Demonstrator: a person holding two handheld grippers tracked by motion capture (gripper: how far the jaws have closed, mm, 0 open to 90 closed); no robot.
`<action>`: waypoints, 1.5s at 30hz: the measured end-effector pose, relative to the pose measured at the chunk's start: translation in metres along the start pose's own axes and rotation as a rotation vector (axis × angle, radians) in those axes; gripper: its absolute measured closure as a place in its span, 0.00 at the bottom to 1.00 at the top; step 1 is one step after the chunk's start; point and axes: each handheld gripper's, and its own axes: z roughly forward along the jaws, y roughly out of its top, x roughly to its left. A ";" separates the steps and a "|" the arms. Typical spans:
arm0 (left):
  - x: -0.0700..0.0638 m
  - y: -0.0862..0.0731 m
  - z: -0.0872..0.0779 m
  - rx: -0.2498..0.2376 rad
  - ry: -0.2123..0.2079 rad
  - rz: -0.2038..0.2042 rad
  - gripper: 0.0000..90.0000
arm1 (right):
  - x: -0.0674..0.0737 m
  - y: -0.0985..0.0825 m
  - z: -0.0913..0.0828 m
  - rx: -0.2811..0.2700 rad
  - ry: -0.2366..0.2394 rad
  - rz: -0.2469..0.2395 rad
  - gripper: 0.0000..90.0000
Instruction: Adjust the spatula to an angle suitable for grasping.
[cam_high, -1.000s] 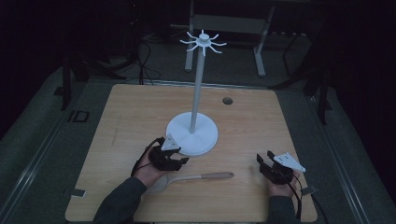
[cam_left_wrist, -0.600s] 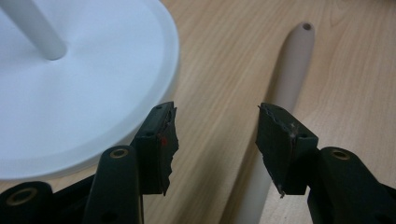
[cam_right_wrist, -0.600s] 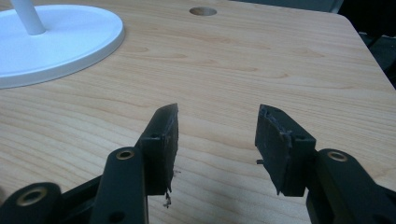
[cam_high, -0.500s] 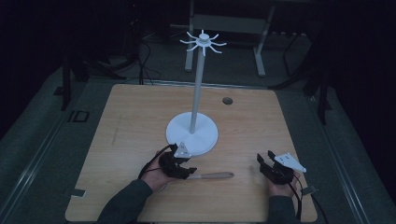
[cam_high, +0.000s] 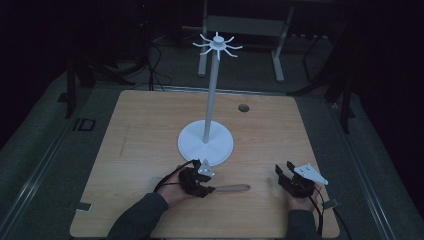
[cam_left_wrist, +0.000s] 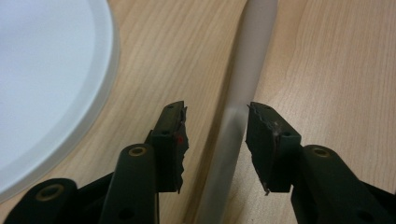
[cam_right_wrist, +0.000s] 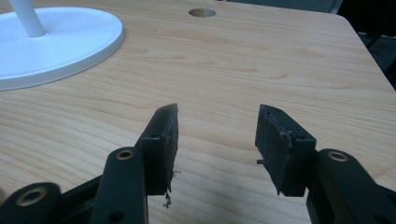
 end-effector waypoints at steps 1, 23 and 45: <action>-0.001 0.000 0.001 0.014 -0.004 0.004 0.66 | 0.000 0.000 0.000 0.000 0.000 0.000 0.54; 0.009 -0.023 -0.011 0.097 0.001 0.025 0.85 | 0.000 0.000 0.000 -0.003 0.001 0.002 0.54; 0.010 0.019 0.012 0.275 0.008 0.023 0.79 | 0.000 0.000 0.000 -0.002 0.004 0.004 0.54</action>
